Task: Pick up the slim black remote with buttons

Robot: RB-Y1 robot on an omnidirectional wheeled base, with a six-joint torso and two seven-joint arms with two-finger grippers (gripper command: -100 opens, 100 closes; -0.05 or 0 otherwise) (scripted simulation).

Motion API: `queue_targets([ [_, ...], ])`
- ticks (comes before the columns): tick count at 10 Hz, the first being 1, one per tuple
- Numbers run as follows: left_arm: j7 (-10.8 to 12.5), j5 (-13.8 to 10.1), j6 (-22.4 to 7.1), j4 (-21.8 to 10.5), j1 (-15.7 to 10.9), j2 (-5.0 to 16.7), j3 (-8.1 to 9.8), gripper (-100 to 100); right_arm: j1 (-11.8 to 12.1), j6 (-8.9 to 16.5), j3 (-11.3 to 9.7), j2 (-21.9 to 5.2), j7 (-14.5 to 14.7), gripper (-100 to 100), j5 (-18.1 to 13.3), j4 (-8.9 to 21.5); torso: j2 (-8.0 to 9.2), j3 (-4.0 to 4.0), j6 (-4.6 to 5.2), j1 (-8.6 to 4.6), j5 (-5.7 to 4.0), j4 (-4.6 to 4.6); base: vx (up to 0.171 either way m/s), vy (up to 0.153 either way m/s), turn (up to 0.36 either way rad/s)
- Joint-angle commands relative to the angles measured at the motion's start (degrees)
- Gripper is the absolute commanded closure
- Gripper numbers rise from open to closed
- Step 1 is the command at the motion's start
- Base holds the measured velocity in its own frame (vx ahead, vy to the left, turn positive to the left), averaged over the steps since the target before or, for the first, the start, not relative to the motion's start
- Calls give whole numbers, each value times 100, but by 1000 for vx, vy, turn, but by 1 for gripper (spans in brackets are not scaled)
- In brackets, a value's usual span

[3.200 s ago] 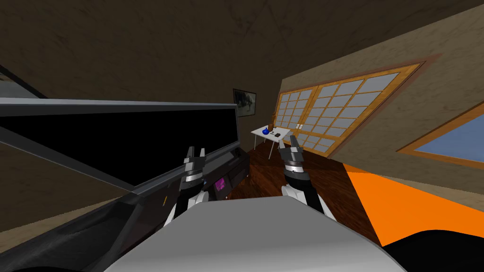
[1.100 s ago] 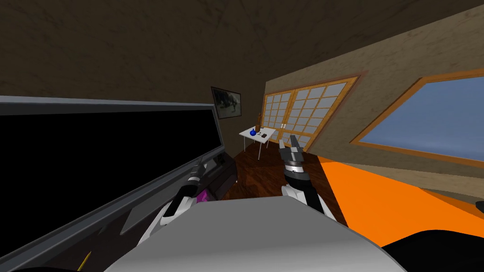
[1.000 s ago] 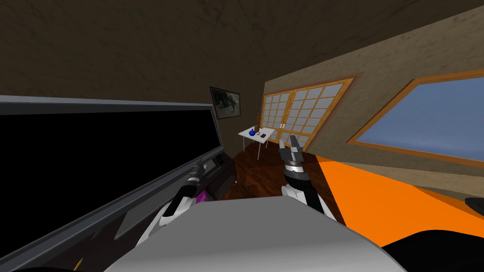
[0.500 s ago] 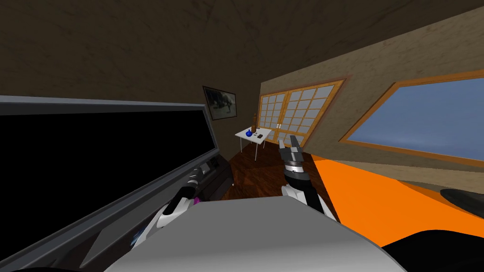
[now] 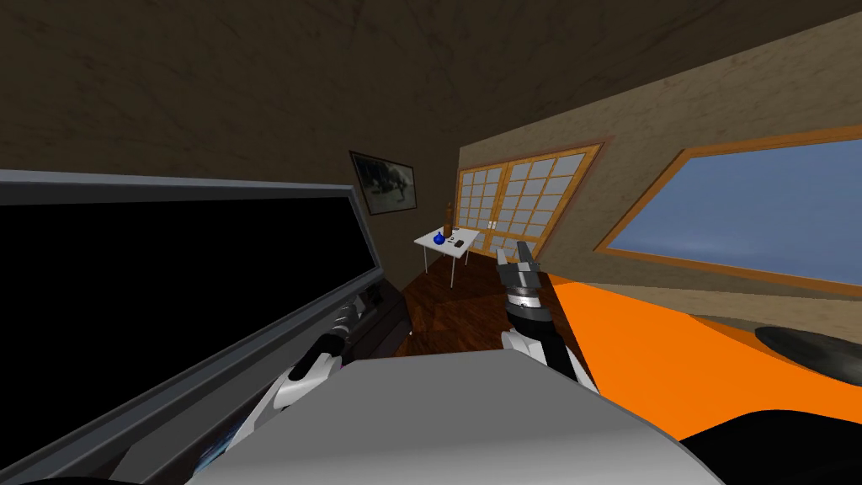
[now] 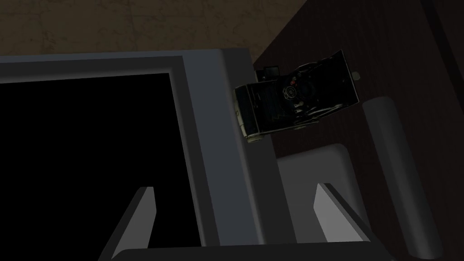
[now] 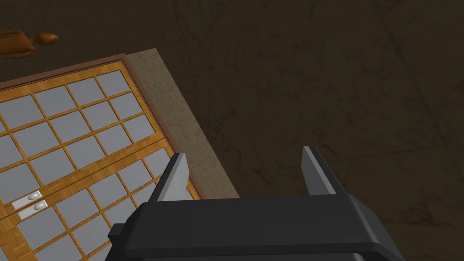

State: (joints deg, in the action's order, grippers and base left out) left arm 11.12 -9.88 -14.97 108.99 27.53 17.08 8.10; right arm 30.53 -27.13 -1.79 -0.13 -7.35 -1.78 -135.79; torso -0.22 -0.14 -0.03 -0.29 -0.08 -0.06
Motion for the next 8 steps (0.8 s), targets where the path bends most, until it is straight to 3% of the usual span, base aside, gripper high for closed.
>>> queue_targets([
  [1,28,-88,-286,-209,-47,35,66,-100,0,0,0,0,0,0,0,0,0,0,0,0,0,0,66,-70,-114],
  [3,28,-88,-486,-209,-47,35,66,-100,0,0,0,0,0,0,0,0,5,3,0,6,1,1,48,-34,-13],
  [8,156,-393,-1369,-705,-160,190,268,-100,0,0,0,0,0,0,0,0,4,2,-1,14,3,1,70,-35,-67],
])
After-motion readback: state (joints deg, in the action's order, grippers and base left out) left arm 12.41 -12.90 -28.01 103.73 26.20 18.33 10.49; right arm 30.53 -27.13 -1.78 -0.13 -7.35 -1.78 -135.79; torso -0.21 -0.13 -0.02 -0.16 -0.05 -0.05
